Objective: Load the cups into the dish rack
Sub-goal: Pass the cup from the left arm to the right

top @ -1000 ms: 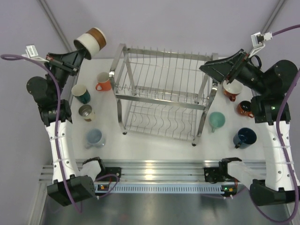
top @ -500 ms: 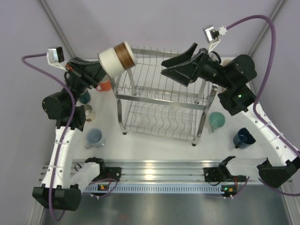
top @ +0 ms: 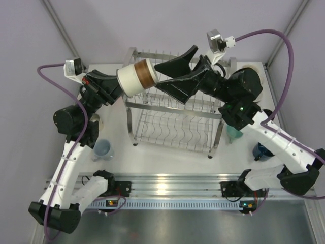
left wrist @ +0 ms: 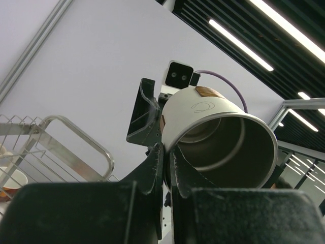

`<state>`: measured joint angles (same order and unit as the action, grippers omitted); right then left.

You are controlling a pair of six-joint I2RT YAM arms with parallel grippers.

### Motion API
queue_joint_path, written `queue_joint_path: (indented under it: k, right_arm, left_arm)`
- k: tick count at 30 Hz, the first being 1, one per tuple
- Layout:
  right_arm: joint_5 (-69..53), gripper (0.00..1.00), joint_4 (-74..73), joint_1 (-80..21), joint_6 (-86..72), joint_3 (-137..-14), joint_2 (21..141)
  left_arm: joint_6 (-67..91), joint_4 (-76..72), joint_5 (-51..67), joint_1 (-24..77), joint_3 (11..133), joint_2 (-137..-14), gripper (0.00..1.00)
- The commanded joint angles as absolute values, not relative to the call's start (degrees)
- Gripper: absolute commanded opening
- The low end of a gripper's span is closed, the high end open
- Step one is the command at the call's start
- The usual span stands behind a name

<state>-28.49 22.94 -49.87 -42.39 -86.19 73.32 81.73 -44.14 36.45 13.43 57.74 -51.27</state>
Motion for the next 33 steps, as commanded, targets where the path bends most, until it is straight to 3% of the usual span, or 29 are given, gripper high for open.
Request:
queue_joint_path:
  k: [1, 9, 15, 24, 31, 32, 33]
  right_arm:
    - [-26.8, 0.99, 29.2, -52.2, -41.0, -88.5, 75.6]
    - [-27.1, 0.99, 32.3, -55.3, -41.7, -89.6, 78.2]
    - [-27.5, 0.83, 37.1, -55.9, -43.7, -88.0, 78.3]
    - [-27.7, 0.82, 40.3, -56.1, -44.4, -86.3, 77.5]
    - [-27.1, 0.41, 39.9, -56.2, -44.1, -84.7, 76.6]
    - [-27.0, 0.37, 39.9, -56.1, -44.2, -84.6, 76.5]
    - [-26.9, 0.32, 39.7, -56.1, -44.3, -84.4, 76.1]
  left_arm:
    - [80.9, -48.9, 34.9, 14.3, 57.7, -50.2, 0.00]
    - [79.9, -48.9, 34.8, 15.6, 57.5, -50.1, 0.00]
    - [79.6, -48.9, 35.2, 16.2, 56.5, -50.0, 0.00]
    - [79.4, -48.9, 35.3, 16.3, 56.4, -50.1, 0.00]
    - [80.2, -48.9, 35.4, 16.3, 55.7, -50.1, 0.02]
    - [80.6, -48.9, 35.3, 16.4, 55.5, -50.1, 0.08]
    - [80.9, -48.9, 35.3, 16.4, 54.8, -49.8, 0.29]
